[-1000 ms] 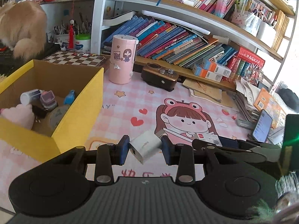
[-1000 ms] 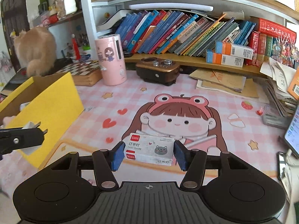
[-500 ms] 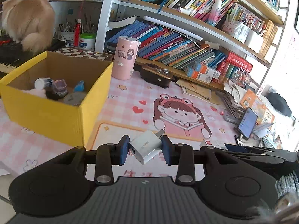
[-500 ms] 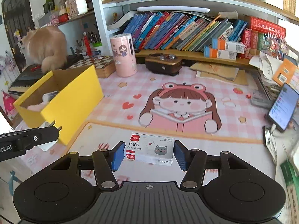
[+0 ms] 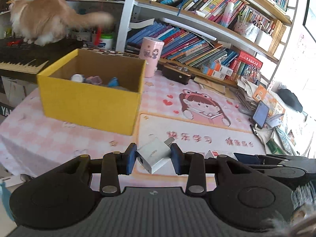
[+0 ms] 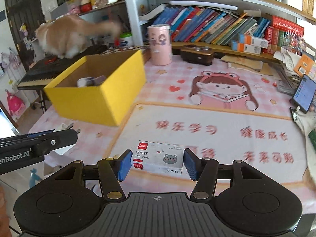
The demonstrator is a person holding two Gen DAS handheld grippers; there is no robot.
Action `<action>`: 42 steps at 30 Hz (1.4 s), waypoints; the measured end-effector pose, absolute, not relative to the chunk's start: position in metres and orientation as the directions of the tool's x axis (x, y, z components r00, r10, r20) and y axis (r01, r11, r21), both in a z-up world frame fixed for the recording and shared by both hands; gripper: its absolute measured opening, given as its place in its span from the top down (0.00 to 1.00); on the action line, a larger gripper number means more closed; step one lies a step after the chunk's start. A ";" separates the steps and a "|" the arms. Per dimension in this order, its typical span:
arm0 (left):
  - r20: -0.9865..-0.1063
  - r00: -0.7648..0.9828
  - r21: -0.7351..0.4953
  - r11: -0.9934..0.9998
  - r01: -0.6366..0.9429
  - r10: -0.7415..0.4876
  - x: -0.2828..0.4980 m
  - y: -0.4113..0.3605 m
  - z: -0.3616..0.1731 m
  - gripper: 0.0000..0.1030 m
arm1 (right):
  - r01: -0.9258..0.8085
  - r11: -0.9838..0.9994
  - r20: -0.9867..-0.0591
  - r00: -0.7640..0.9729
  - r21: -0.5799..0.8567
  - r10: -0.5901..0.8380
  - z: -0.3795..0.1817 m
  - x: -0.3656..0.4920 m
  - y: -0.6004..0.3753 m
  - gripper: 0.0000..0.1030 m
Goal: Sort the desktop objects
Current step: 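Lift the charger plug and small box and carry both to the yellow box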
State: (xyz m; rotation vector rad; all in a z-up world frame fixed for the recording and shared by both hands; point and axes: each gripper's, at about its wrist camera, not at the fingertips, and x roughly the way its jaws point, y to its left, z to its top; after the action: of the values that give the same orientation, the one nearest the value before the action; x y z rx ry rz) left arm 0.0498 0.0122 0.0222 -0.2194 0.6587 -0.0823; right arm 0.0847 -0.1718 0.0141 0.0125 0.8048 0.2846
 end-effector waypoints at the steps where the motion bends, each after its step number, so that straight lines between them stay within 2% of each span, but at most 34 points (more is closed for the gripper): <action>1: -0.597 0.790 -0.223 0.975 0.002 -0.138 0.044 0.020 0.022 0.66 | -0.249 0.961 -0.709 0.657 0.118 0.257 0.014 0.081 -0.166 0.45; 12: -0.583 0.807 -0.245 0.967 -0.069 -0.090 0.009 0.088 0.021 0.66 | -0.323 0.942 -0.722 0.631 0.088 0.284 0.016 0.057 -0.095 0.45; 26: -0.561 0.827 -0.276 0.950 -0.142 -0.039 0.002 0.137 0.024 0.66 | -0.417 0.907 -0.711 0.623 0.049 0.325 0.021 0.061 -0.040 0.45; 34: -0.481 0.877 -0.278 0.952 -0.131 -0.020 0.045 0.143 0.052 0.66 | -0.423 0.906 -0.614 0.712 0.012 0.341 0.045 0.100 -0.036 0.45; 39: -0.445 0.896 -0.229 0.967 -0.116 0.002 0.099 0.132 0.071 0.66 | -0.451 0.892 -0.553 0.745 -0.008 0.372 0.057 0.147 -0.035 0.45; 42: -0.449 0.893 -0.188 0.976 -0.109 0.013 0.135 0.127 0.077 0.66 | -0.477 0.879 -0.558 0.736 -0.028 0.382 0.056 0.188 -0.032 0.45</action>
State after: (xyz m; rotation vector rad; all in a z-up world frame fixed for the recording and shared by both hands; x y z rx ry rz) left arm 0.1354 0.1265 0.0773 -0.2117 0.4628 0.0640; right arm 0.1882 -0.0322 0.0564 -0.1736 0.5733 0.4741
